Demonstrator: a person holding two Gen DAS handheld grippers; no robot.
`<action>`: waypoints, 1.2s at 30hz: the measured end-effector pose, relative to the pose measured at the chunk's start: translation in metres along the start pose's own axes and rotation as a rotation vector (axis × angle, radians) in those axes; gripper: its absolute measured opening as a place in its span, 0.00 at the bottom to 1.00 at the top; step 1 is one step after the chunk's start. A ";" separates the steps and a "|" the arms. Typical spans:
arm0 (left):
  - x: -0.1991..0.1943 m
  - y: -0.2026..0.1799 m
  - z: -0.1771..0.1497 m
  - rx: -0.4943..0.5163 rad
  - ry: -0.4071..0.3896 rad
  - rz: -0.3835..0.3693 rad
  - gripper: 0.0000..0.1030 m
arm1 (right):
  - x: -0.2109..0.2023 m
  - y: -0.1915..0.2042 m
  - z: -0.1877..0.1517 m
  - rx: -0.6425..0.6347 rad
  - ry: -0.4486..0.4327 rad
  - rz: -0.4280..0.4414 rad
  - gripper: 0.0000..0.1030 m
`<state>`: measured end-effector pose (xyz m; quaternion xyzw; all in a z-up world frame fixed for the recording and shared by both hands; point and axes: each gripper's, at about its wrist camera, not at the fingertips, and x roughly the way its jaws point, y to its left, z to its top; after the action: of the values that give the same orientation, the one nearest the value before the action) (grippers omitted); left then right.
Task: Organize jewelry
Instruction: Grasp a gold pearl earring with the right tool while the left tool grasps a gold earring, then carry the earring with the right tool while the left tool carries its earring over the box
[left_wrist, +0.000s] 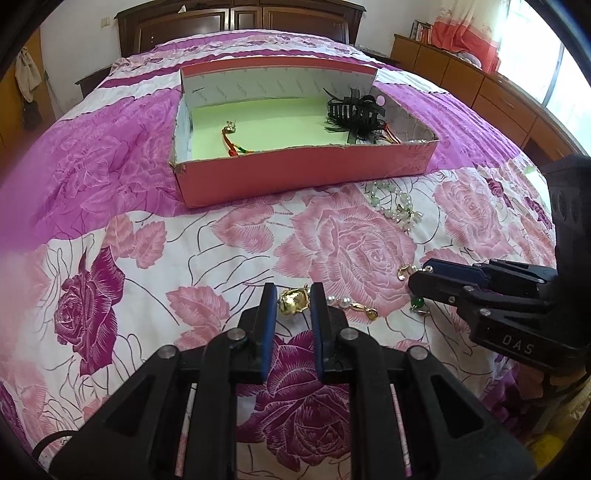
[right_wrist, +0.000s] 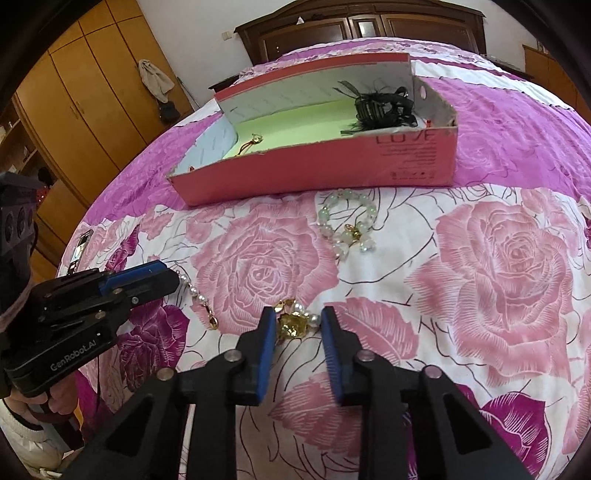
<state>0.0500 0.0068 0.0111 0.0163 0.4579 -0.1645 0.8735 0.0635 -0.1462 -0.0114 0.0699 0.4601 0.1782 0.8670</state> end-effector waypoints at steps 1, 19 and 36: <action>0.000 0.000 0.000 -0.001 0.000 0.000 0.09 | 0.000 0.000 0.000 0.002 0.000 0.001 0.26; -0.015 0.003 0.008 -0.039 -0.044 -0.010 0.09 | -0.029 -0.002 0.003 0.000 -0.101 0.001 0.25; -0.031 0.000 0.023 -0.057 -0.111 -0.016 0.09 | -0.051 0.001 0.011 -0.014 -0.186 -0.008 0.26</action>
<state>0.0521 0.0111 0.0491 -0.0215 0.4136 -0.1587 0.8963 0.0463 -0.1639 0.0347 0.0781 0.3767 0.1709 0.9071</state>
